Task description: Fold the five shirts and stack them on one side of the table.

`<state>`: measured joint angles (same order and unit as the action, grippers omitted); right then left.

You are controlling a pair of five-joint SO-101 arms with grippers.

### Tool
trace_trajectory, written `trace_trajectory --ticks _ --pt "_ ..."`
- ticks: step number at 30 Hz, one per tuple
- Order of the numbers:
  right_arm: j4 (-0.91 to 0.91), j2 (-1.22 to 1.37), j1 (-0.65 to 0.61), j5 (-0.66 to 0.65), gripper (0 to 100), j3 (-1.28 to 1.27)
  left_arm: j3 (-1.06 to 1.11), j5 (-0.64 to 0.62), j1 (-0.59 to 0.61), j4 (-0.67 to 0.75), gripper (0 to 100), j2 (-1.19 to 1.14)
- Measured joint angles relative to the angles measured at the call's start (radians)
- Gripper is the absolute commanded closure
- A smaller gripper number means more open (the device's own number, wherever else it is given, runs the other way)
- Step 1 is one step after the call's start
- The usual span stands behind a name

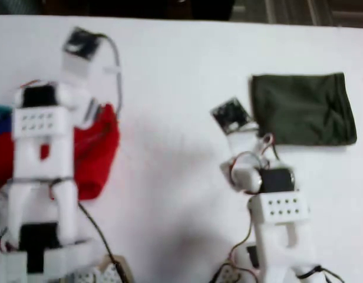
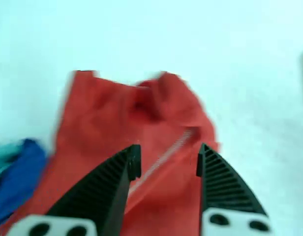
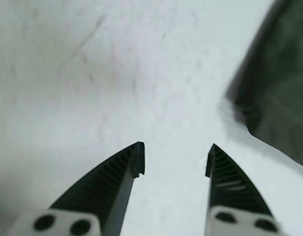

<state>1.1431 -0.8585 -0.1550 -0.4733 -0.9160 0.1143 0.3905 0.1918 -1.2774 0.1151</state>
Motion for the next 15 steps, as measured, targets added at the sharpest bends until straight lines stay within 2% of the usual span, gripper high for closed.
trace_trajectory --ticks 5,15 --pt "0.000 0.000 0.000 0.000 79.0 0.000 -0.163 -0.014 -0.055 -0.029 79 -0.215" --pt "0.000 0.000 0.000 0.000 79.0 0.000 -0.555 0.061 -0.107 -0.279 80 -0.566"
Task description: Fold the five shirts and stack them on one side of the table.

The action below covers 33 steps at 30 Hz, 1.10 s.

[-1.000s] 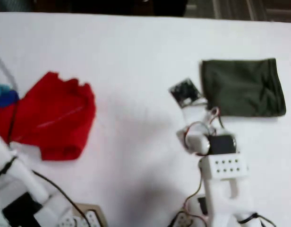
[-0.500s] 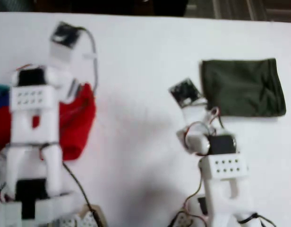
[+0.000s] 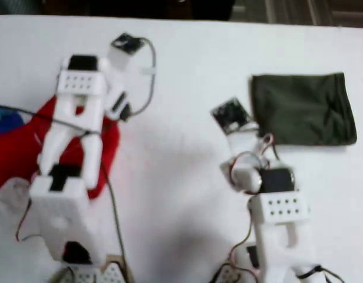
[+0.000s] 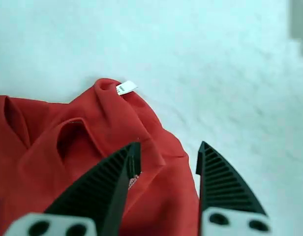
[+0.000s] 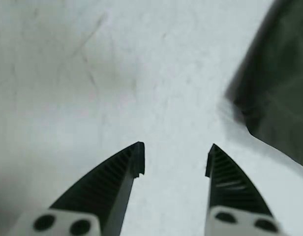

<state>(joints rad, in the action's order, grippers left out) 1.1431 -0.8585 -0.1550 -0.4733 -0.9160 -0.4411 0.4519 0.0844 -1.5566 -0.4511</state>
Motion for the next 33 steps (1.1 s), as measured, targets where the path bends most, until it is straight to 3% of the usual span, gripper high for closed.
trace_trajectory --ticks 8,16,18,20,27,33 --pt "0.000 0.000 0.000 0.000 79.0 0.000 -0.238 0.052 0.077 -0.123 80 -0.189" --pt "0.000 0.000 0.000 0.000 79.0 0.000 -0.298 0.094 0.081 -0.176 80 -0.267" --pt "0.000 0.000 0.000 0.000 79.0 0.000 -0.299 0.094 0.081 -0.176 85 -0.269" --pt "0.000 0.000 0.000 0.000 79.0 0.000 -0.299 0.094 0.080 -0.176 97 -0.269" --pt "-0.012 0.000 0.000 0.000 79.0 -0.003 -0.301 0.094 0.080 -0.201 97 -0.252" --pt "-0.095 0.078 -0.002 0.003 79.0 -0.006 -0.299 0.094 0.104 -0.212 97 -0.064"
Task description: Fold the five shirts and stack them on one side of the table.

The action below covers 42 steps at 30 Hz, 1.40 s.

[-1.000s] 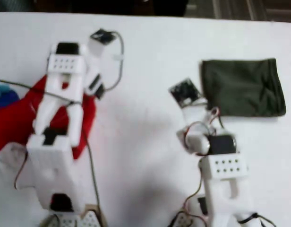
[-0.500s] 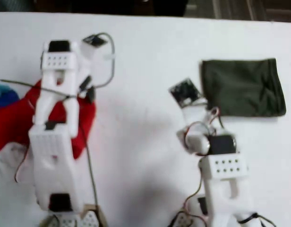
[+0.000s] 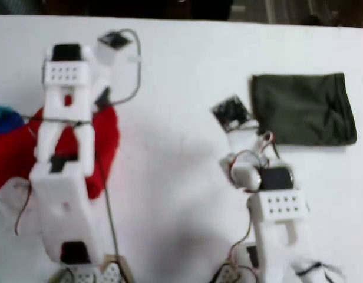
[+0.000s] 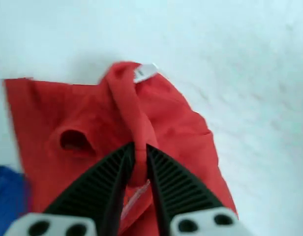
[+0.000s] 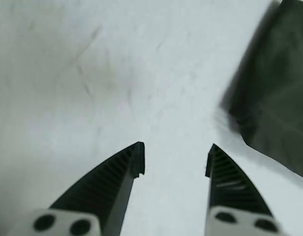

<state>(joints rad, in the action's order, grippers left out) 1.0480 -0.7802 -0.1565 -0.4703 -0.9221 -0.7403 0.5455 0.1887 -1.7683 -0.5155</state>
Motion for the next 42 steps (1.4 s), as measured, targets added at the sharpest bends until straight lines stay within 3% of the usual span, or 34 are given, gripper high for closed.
trace_trajectory --ticks 5,9,15,23,26,37,42 --pt "-0.041 0.218 -0.026 0.081 77.9 0.089 0.087 0.049 0.106 0.000 97 0.212" --pt "0.023 0.430 -0.114 0.118 68.2 0.302 0.267 0.141 0.245 0.000 97 0.407" --pt "0.196 0.723 -0.328 0.170 64.5 0.695 0.451 0.324 0.511 0.000 97 0.640" --pt "0.259 0.967 -0.626 0.173 64.4 1.000 0.471 0.473 0.864 0.018 97 0.678" --pt "0.221 1.054 -0.683 0.222 64.4 1.080 0.471 0.477 0.907 0.020 97 0.678" --pt "0.167 1.339 -0.720 0.671 64.4 1.530 0.471 0.477 0.924 0.021 97 0.678" --pt "0.166 1.459 -0.775 0.741 64.4 1.715 0.471 0.477 0.924 0.021 97 0.678"
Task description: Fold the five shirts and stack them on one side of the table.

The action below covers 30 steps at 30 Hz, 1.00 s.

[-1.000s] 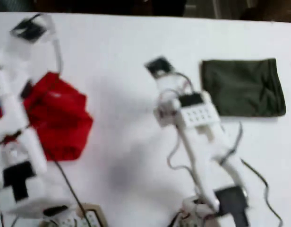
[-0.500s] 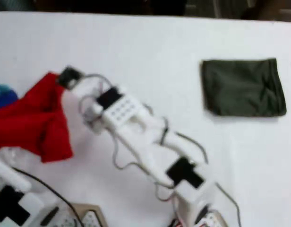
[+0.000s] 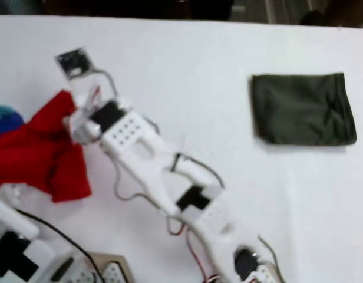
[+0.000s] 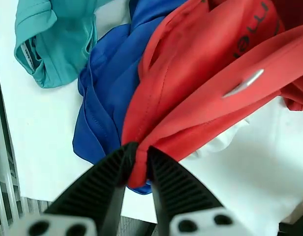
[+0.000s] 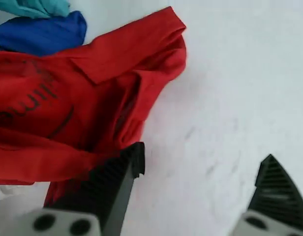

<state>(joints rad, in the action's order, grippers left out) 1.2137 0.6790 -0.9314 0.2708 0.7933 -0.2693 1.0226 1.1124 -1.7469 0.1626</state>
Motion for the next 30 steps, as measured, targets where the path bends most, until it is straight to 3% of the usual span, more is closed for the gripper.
trace_trajectory --ticks 13,16,19,21,25,30 --pt "0.000 0.242 -0.114 0.005 65.7 0.189 0.000 0.000 0.037 0.000 97 0.000" --pt "-0.009 0.304 -0.114 0.006 77.1 0.193 0.002 0.000 0.037 0.000 97 0.000" --pt "-0.011 0.336 -0.115 0.006 99.5 0.207 0.002 0.000 0.035 0.000 97 0.000" --pt "-0.011 0.338 -0.109 -0.008 94.2 0.207 0.002 0.000 0.035 0.000 97 0.000" --pt "0.025 0.338 -0.060 -0.061 97.4 0.210 0.002 0.000 0.008 0.000 97 0.000" --pt "0.083 0.315 0.037 -0.123 97.9 0.209 0.002 -0.072 -0.117 0.000 97 0.000"
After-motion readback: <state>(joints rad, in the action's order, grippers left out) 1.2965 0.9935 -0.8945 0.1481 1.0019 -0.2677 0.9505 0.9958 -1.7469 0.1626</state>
